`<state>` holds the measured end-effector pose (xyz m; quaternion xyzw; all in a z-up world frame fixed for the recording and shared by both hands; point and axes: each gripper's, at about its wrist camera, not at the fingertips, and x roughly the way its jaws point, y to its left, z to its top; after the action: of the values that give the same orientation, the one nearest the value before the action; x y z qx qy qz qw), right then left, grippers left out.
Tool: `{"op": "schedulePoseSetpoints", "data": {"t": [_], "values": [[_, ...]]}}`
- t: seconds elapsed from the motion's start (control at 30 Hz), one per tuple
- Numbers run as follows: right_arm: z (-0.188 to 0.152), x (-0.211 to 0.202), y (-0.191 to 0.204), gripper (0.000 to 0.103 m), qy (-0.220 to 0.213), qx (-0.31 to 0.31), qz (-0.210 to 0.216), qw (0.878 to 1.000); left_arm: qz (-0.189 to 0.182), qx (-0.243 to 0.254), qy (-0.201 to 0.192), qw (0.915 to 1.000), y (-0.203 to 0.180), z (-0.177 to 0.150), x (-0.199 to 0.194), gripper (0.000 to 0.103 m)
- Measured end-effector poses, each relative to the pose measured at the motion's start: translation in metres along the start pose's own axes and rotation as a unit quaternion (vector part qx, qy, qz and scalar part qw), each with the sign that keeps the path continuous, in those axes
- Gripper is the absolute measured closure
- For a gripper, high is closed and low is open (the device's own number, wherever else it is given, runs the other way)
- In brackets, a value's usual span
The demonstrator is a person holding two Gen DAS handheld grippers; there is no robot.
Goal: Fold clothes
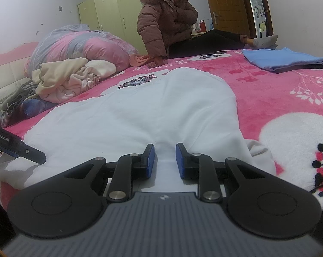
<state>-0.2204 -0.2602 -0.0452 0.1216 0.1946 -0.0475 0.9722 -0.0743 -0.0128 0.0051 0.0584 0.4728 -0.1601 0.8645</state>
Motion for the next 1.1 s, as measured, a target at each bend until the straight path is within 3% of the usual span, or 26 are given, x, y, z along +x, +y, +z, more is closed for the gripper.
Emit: {"op": "schedulePoseSetpoints", "data": {"t": [0.23,0.43,0.6,0.8,1.0,1.1], "values": [[0.001,0.0,-0.001,0.082,0.0,-0.001,-0.001,1.0,-0.004,-0.003,0.002,1.0,0.001,0.003,-0.001,0.0],[0.001,0.001,0.001,0.082,0.003,-0.007,-0.005,1.0,-0.009,-0.006,-0.046,0.9989,0.003,0.001,-0.021,0.0],[0.002,0.002,0.003,0.081,0.005,-0.014,-0.01,1.0,0.01,0.001,-0.092,0.9957,0.008,0.006,-0.035,0.0],[0.004,0.003,0.01,0.081,0.011,-0.035,-0.023,0.999,0.056,0.013,-0.128,0.9901,0.008,0.014,-0.025,0.0],[0.011,0.004,0.014,0.08,0.027,-0.044,-0.031,0.998,0.061,0.031,-0.1,0.9926,0.005,0.017,0.003,0.0],[0.019,0.005,0.017,0.077,0.042,-0.046,-0.04,0.997,0.048,0.014,-0.087,0.9949,0.013,0.012,0.008,0.0]]}}
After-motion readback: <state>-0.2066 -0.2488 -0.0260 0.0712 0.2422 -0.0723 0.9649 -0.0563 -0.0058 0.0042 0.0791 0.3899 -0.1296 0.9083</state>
